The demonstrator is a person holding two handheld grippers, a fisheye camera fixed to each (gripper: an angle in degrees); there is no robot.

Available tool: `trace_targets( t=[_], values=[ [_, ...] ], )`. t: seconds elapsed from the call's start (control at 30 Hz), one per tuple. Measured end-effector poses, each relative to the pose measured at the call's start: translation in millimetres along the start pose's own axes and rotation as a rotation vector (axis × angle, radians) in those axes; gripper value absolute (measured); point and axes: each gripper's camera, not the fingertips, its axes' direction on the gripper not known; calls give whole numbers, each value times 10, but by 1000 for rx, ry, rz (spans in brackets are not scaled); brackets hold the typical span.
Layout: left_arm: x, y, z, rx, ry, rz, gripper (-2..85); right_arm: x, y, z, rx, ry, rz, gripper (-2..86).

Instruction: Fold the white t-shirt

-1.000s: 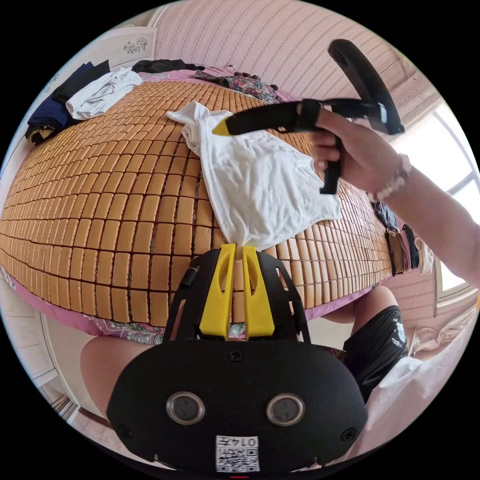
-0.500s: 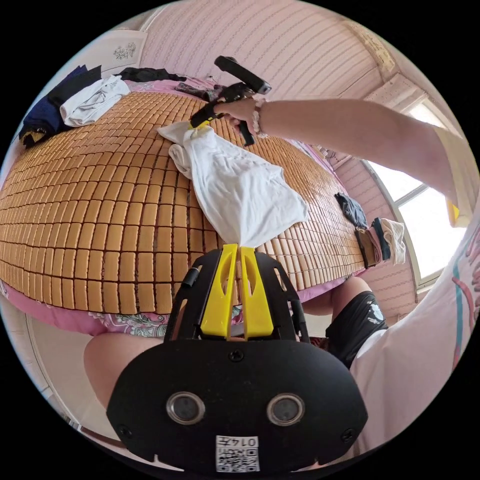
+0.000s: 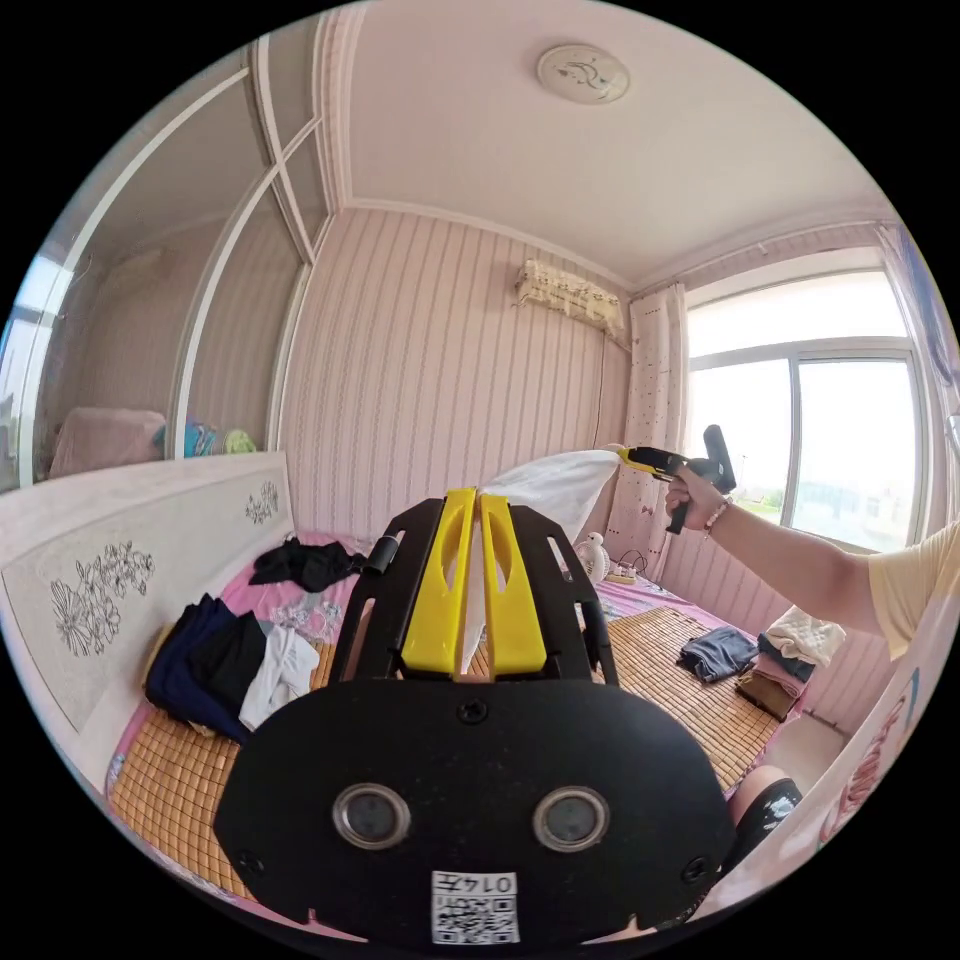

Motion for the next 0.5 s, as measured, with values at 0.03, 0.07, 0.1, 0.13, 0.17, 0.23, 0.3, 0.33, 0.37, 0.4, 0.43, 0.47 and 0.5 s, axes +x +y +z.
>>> trace_targets(
  t=[0.03,0.07,0.1,0.13,0.17,0.23,0.3,0.33,0.37,0.4,0.43,0.47,0.5],
  values=[
    [140,-30,-76,-15,-1,38,-7,-102,45,-352,53,-18,-32,8],
    [207,-13,-105,-26,3,54,-7,-182,160,-662,82,-31,-62,8],
    [330,77,-145,-52,12,76,-7,-211,244,-800,86,-34,-70,8],
    [429,232,-160,-88,32,71,-7,-250,467,-1048,85,-33,-79,8],
    [471,331,-156,-109,48,63,-7,-256,761,-1251,76,-23,-74,9],
    [609,836,-56,-235,99,8,-6,-189,1295,-1460,25,20,-23,9],
    [682,1327,72,-342,147,-81,-6,-33,1913,-1550,-78,95,91,10],
    [742,1681,170,-415,179,-135,-5,87,2356,-1560,-171,164,175,10],
    [780,1862,219,-452,187,-155,-5,196,2802,-1553,-270,239,275,11],
    [883,2213,314,-532,178,-180,-5,229,3016,-1545,-315,271,309,12],
    [1011,2530,406,-615,164,-187,-4,270,3402,-1517,-416,330,360,14],
    [1079,2684,455,-661,161,-184,-4,287,3719,-1495,-516,414,408,15],
    [1194,2976,549,-758,157,-194,-4,288,3849,-1489,-552,457,430,16]
  ],
)
